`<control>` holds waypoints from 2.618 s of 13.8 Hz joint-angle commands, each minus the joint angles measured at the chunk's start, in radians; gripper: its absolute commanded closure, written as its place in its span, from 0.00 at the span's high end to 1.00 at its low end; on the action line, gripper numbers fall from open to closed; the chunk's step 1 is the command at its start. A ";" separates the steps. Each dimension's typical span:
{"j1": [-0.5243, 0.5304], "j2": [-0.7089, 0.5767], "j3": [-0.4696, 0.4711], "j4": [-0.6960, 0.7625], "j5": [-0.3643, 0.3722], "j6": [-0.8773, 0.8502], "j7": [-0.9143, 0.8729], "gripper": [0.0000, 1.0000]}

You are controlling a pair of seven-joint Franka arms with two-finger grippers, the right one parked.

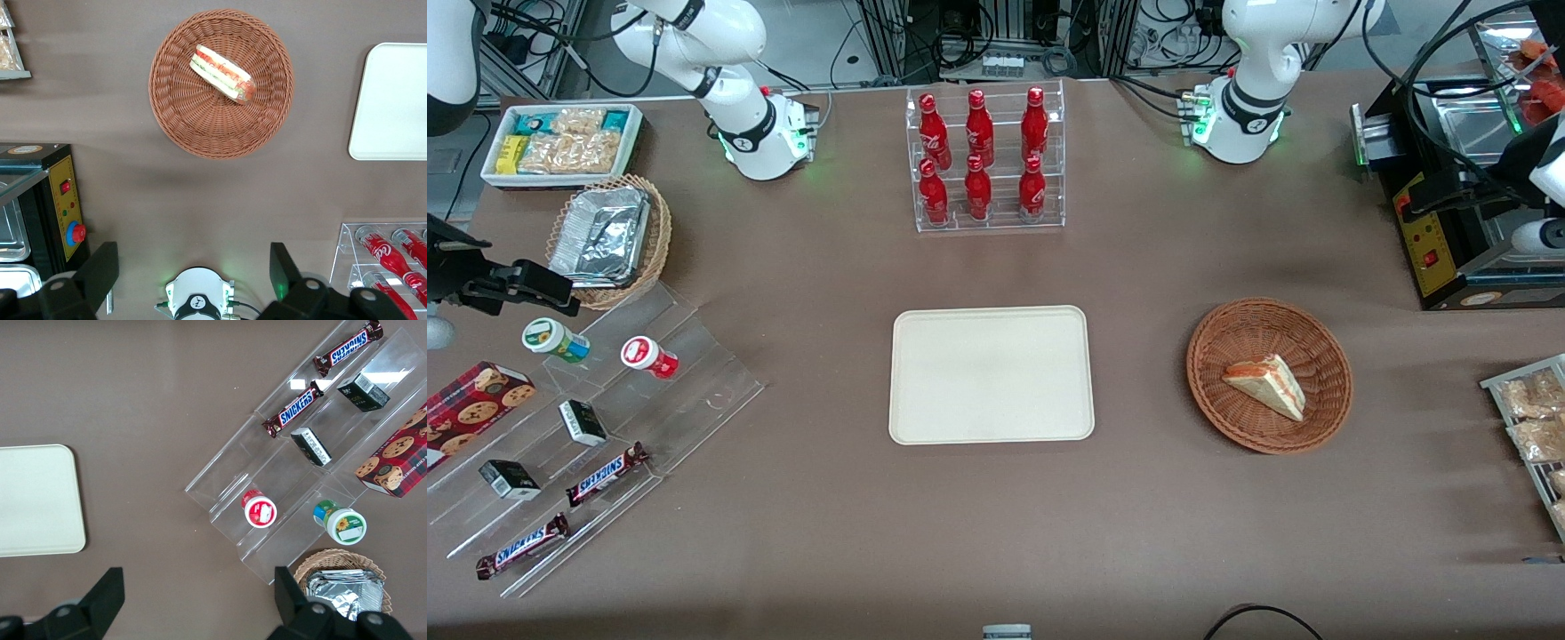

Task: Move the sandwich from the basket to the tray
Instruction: 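Move the left gripper over the wicker basket toward the sandwich, then lower the left gripper and close it on the wrapped sandwich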

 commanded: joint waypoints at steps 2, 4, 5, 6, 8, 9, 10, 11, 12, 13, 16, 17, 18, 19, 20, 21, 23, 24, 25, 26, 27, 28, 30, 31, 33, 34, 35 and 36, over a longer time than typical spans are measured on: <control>-0.014 -0.013 0.015 -0.009 0.020 0.008 -0.001 1.00; -0.014 0.016 0.017 -0.014 0.033 0.030 0.000 1.00; -0.014 0.033 0.015 -0.019 0.062 0.056 -0.004 1.00; -0.017 0.064 0.015 -0.019 0.085 0.062 -0.038 1.00; -0.036 0.107 0.012 -0.040 0.124 0.106 -0.162 1.00; -0.039 0.105 0.009 -0.090 0.127 0.169 -0.223 1.00; -0.042 0.093 0.003 -0.154 0.127 0.247 -0.332 1.00; -0.043 0.073 0.000 -0.222 0.122 0.328 -0.430 1.00; -0.043 0.052 0.000 -0.291 0.110 0.414 -0.495 1.00; -0.045 0.038 -0.002 -0.349 0.104 0.486 -0.562 1.00; -0.066 0.036 -0.008 -0.477 0.072 0.687 -0.765 1.00; -0.068 0.039 -0.009 -0.505 0.051 0.738 -0.776 1.00; -0.079 0.039 -0.011 -0.547 0.026 0.805 -0.797 1.00; -0.082 0.038 -0.011 -0.592 0.015 0.884 -0.835 1.00; -0.085 0.044 -0.014 -0.629 0.012 0.965 -0.894 1.00; -0.100 0.052 -0.020 -0.663 0.012 1.037 -0.935 1.00; -0.111 0.076 -0.020 -0.700 0.012 1.102 -0.965 1.00; -0.111 0.090 -0.020 -0.701 0.012 1.105 -0.977 1.00; -0.112 0.104 -0.020 -0.701 0.012 1.108 -0.985 1.00; -0.112 0.115 -0.020 -0.703 0.012 1.114 -0.985 1.00; -0.111 0.130 -0.020 -0.706 0.020 1.114 -0.985 1.00; -0.112 0.148 -0.020 -0.707 0.023 1.118 -0.985 1.00; -0.111 0.180 -0.020 -0.707 0.024 1.151 -0.985 1.00; -0.111 0.193 -0.020 -0.707 0.024 1.162 -0.986 1.00; -0.112 0.205 -0.020 -0.706 0.024 1.182 -0.986 1.00; -0.111 0.217 -0.020 -0.706 0.024 1.194 -0.986 1.00; -0.112 0.234 -0.020 -0.706 0.026 1.212 -0.986 1.00; -0.111 0.246 -0.020 -0.706 0.026 1.243 -0.986 1.00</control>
